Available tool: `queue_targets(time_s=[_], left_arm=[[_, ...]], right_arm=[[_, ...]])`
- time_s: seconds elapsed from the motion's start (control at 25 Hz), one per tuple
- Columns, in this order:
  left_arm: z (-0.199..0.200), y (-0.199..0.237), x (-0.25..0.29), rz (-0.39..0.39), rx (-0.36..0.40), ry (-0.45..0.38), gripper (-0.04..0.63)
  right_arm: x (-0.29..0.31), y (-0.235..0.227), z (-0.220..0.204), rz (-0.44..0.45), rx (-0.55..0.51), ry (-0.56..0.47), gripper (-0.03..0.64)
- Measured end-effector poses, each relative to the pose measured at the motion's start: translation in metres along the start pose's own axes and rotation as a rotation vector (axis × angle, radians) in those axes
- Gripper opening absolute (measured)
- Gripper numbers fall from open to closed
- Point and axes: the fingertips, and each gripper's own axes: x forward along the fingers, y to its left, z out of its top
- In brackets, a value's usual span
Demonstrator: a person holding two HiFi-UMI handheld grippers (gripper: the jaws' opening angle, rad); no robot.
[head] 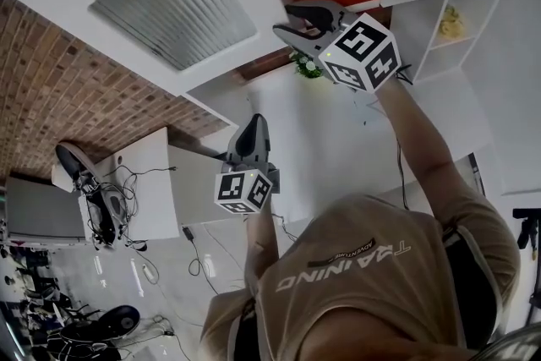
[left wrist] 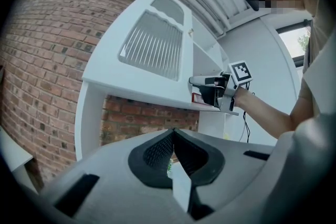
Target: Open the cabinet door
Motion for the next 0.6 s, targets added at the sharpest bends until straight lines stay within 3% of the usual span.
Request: queue_targets(time_s=[0.16,0.6], left_arm=[[-0.002,0.002,-0.004,0.018,-0.010,-0.004,0.008],[-0.005,-0.009,-0.023,0.048,-0.024,0.002,0.008]], right_arm=[[-0.009,0.004,0.002,0.056,0.089,-0.046,0.106],[-0.032,0.029,0.010,0.141,0.046,-0.014,0.083]])
